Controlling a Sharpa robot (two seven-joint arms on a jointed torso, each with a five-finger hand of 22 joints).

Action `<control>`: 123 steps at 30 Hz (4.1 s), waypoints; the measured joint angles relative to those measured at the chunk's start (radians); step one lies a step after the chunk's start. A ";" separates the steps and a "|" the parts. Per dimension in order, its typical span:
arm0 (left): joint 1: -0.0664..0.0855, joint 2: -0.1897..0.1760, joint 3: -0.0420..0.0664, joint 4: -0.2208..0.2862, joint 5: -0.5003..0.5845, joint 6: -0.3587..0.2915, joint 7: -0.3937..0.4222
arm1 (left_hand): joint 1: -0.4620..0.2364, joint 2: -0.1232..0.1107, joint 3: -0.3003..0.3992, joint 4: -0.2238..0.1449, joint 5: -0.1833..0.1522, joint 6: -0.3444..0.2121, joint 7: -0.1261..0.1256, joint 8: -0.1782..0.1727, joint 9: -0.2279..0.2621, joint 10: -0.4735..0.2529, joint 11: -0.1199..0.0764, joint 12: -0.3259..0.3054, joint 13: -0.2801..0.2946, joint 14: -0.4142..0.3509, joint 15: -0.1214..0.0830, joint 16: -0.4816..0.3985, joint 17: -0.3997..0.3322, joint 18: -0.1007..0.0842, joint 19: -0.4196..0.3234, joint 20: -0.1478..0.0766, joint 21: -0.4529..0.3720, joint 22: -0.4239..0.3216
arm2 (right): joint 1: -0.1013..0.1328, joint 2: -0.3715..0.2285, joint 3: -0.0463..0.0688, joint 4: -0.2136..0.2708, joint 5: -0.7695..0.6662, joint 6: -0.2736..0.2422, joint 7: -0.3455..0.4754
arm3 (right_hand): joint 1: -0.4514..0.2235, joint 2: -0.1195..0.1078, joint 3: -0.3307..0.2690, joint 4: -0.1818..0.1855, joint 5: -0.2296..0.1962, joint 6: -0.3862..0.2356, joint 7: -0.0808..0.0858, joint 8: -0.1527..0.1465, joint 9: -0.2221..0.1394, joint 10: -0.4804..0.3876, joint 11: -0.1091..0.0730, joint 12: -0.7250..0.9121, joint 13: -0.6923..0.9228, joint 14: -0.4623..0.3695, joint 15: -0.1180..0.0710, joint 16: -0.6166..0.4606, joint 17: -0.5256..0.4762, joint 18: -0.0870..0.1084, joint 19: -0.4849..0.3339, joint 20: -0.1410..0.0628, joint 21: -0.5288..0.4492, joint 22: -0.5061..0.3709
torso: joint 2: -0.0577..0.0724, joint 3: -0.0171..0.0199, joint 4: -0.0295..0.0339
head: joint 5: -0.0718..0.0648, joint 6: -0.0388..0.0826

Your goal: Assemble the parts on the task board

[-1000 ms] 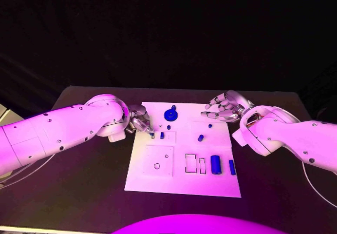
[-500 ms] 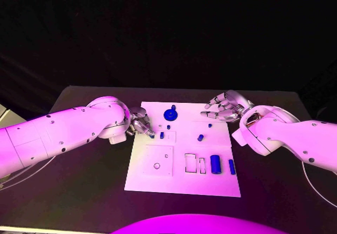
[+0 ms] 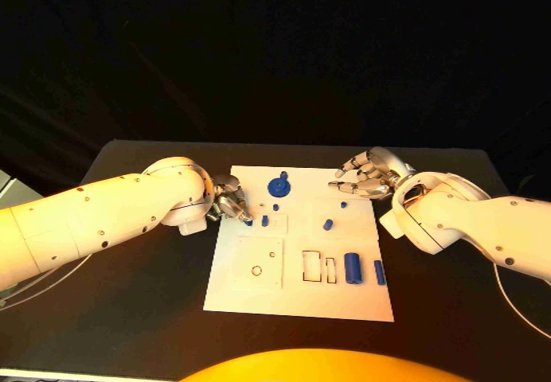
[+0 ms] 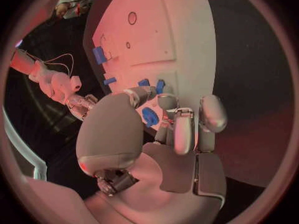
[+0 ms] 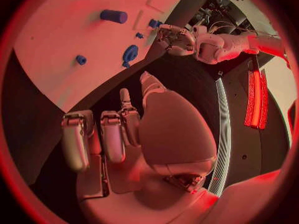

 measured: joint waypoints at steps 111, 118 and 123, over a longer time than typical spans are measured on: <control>-0.003 0.019 0.002 -0.056 -0.011 0.025 -0.009 | -0.160 0.005 -0.266 0.107 -0.093 0.086 -0.036 -0.046 0.022 0.065 -0.023 0.025 0.096 0.004 -0.018 0.028 0.000 0.001 0.025 -0.018 0.011 0.028 | -0.002 -0.009 0.000 0.003 0.001 0.000 0.003 | -0.013 0.000 0.000 0.000 0.000 -0.006 -0.002 0.004 0.000 0.000 0.000 0.000 0.000 0.000 0.000 -0.004 0.000 0.000 -0.001 -0.006 -0.004 0.001 | -0.001 -0.0011 0.0004 | -0.013 -0.003; -0.003 0.012 0.004 -0.052 0.018 -0.005 -0.008 | -0.165 0.009 -0.312 0.109 -0.108 0.063 -0.022 -0.051 0.019 0.025 -0.016 -0.017 0.040 0.004 -0.018 0.014 0.000 0.001 0.013 -0.010 -0.009 -0.001 | -0.003 -0.008 0.000 0.002 0.001 0.000 0.004 | -0.015 -0.001 0.000 0.000 0.000 -0.007 0.000 0.004 0.000 0.000 0.000 0.000 0.000 0.000 0.000 -0.004 0.001 0.000 -0.001 -0.006 -0.008 0.001 | 0.000 -0.0011 0.0001 | -0.014 -0.001; -0.003 0.003 0.009 -0.046 0.075 -0.049 0.008 | -0.168 0.013 -0.345 0.109 -0.108 0.031 -0.010 -0.060 0.016 -0.027 -0.004 -0.074 -0.040 0.004 -0.017 -0.005 0.000 0.001 -0.025 -0.005 -0.039 -0.051 | -0.003 -0.008 0.000 0.002 0.001 0.000 0.004 | -0.015 -0.001 0.000 0.000 0.000 -0.007 0.000 0.004 0.000 0.000 0.000 0.000 0.000 0.000 0.000 -0.004 0.001 0.000 -0.001 -0.006 -0.008 0.000 | 0.000 -0.0005 0.0001 | -0.015 0.000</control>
